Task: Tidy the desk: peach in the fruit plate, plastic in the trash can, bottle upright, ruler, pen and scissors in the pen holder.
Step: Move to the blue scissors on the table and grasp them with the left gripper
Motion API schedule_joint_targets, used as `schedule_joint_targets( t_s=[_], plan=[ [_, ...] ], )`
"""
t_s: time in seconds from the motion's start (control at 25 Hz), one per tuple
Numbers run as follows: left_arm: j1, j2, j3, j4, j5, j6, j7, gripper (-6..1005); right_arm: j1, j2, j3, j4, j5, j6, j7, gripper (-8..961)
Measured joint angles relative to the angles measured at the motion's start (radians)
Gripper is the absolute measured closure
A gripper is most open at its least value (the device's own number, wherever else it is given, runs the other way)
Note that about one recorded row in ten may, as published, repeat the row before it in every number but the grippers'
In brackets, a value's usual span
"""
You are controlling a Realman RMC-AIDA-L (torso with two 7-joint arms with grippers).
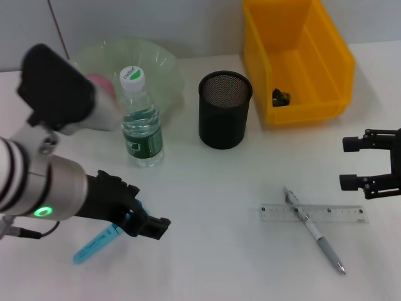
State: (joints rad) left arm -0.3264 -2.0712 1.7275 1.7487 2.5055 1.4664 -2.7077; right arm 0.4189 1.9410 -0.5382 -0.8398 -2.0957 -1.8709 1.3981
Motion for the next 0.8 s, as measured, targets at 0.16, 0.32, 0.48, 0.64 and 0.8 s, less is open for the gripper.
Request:
schedule_joint_targets(
  t_s=[0.16,0.32,0.48,0.64,0.8],
  plan=[
    [-0.057,-0.002,0.022,-0.023,0.069,0.026,-0.062,183,-0.004,0.012,0.015,0.008,0.002,0.005,-0.02,121],
    [-0.118,-0.001,-0.022,-0.118,0.074,0.063,-0.081,184,-0.004,0.02,0.027,0.01,0.004,0.011,-0.02,121],
    [-0.156,0.0,-0.058,-0.209,0.071,0.072,-0.078,184,0.002,0.02,0.042,0.011,0.005,0.017,-0.017,121],
    [-0.171,0.001,-0.08,-0.263,0.067,0.059,-0.063,184,0.008,0.021,0.044,0.015,0.005,0.026,-0.014,121],
    [-0.192,0.002,-0.103,-0.325,0.066,0.051,-0.049,185,0.017,0.021,0.044,0.031,0.005,0.029,-0.013,121]
  ],
)
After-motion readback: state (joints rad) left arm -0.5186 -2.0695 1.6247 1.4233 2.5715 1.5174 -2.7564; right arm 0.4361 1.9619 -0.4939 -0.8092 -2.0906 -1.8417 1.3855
